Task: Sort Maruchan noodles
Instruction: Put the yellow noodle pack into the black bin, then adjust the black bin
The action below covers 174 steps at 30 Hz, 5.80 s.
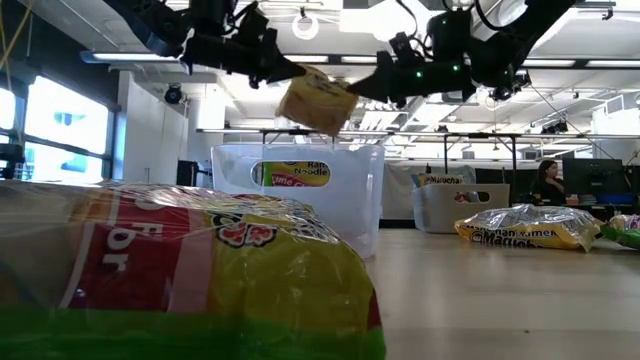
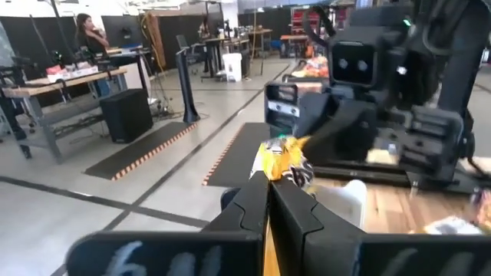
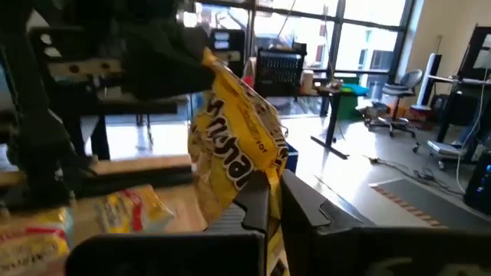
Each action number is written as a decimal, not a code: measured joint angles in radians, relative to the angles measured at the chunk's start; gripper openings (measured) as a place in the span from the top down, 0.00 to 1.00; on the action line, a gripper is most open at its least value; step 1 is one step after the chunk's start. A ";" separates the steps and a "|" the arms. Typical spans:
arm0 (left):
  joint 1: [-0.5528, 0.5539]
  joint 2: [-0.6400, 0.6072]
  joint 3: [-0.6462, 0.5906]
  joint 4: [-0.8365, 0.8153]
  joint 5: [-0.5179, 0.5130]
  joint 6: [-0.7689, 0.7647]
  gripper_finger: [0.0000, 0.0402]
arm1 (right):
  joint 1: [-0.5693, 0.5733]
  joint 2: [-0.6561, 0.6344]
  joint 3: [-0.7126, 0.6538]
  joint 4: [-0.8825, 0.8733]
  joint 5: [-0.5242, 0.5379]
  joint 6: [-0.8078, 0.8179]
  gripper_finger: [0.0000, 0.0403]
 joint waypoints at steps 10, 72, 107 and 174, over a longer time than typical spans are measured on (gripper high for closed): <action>0.019 0.060 -0.101 0.072 0.003 0.059 1.00 | -0.064 0.000 0.000 -0.128 -0.087 -0.080 1.00; 0.031 0.340 -0.100 0.238 -0.076 0.139 0.95 | -0.100 0.113 0.000 -0.246 -0.027 -0.260 1.00; 0.031 0.339 -0.101 0.209 -0.115 0.157 0.99 | -0.097 0.205 0.000 -0.257 0.046 -0.296 1.00; 0.063 0.338 -0.230 0.428 -0.005 0.007 1.00 | 0.027 0.117 0.147 -1.009 0.161 -0.382 1.00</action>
